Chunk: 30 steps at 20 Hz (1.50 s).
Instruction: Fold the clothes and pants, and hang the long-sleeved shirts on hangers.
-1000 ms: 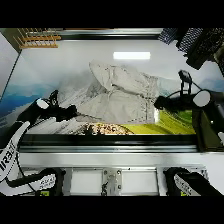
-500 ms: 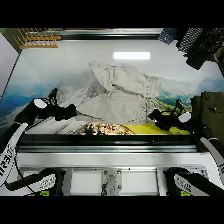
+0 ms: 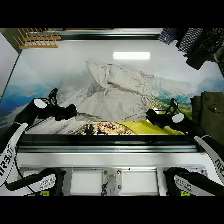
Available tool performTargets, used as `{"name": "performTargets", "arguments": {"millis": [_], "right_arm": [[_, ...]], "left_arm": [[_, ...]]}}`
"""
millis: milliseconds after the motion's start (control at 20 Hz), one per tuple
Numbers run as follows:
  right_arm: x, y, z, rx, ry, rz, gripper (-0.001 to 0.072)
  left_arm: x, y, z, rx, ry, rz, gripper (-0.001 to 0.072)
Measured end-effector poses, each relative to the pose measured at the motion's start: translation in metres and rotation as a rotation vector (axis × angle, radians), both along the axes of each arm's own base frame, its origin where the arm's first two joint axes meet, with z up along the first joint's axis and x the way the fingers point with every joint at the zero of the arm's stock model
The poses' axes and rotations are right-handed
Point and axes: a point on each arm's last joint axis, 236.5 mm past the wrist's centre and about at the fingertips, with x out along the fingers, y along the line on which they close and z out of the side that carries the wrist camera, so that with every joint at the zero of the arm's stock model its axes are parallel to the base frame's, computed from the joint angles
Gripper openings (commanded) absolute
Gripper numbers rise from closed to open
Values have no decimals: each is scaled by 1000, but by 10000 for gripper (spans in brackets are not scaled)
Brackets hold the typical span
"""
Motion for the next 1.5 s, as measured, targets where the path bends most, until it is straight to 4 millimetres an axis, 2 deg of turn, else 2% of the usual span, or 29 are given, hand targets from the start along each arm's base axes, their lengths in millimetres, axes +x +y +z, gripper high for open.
{"name": "performTargets", "arguments": {"millis": [150, 200, 300, 350, 400, 500, 600, 650, 750, 800, 900, 1000, 1150, 1300, 1400, 1500], "right_arm": [[8, 1, 7, -25, -37, 48, 14], [14, 2, 16, -32, -59, 70, 14], [30, 1, 45, -52, -115, 134, 14], [38, 1, 65, -68, -149, 173, 14], [49, -1, 93, -91, -197, 217, 14], [66, -5, 162, -150, -304, 298, 14], [71, -7, 241, -207, -429, 357, 14], [68, -7, 280, -235, -494, 375, 14], [53, -8, 354, -285, -623, 392, 14], [40, -8, 387, -302, -685, 386, 14], [11, -7, 441, -325, -793, 368, 14], [-21, -6, 480, -338, -879, 347, 14], [-64, -5, 516, -340, -973, 317, 14], [-95, -3, 531, -317, -1007, 294, 14], [-103, -1, 527, -290, -977, 290, 14], [-98, 1, 509, -258, -894, 299, 14]], "left_arm": [[0, 0, 2, -1, -2, 0, 5], [2, 1, 6, -3, -10, 1, 5], [15, 8, 29, -6, -60, 10, 6], [25, 13, 50, -8, -103, 12, 5], [36, 18, 77, -8, -159, 15, 6], [53, 28, 154, -12, -307, 14, 5], [56, 30, 237, -8, -474, 0, 6], [51, 30, 279, 3, -563, -11, 5], [28, 26, 363, 38, -756, -31, 6], [10, 22, 401, 57, -848, -40, 5], [-28, 13, 460, 90, -1003, -53, 6], [-69, 4, 507, 112, -1140, -51, 5], [-127, -6, 566, 132, -1343, -22, 5], [-165, -10, 607, 126, -1500, 22, 5], [-168, -8, 621, 116, -1543, 46, 5], [-147, -2, 618, 106, -1514, 58, 5]]}}
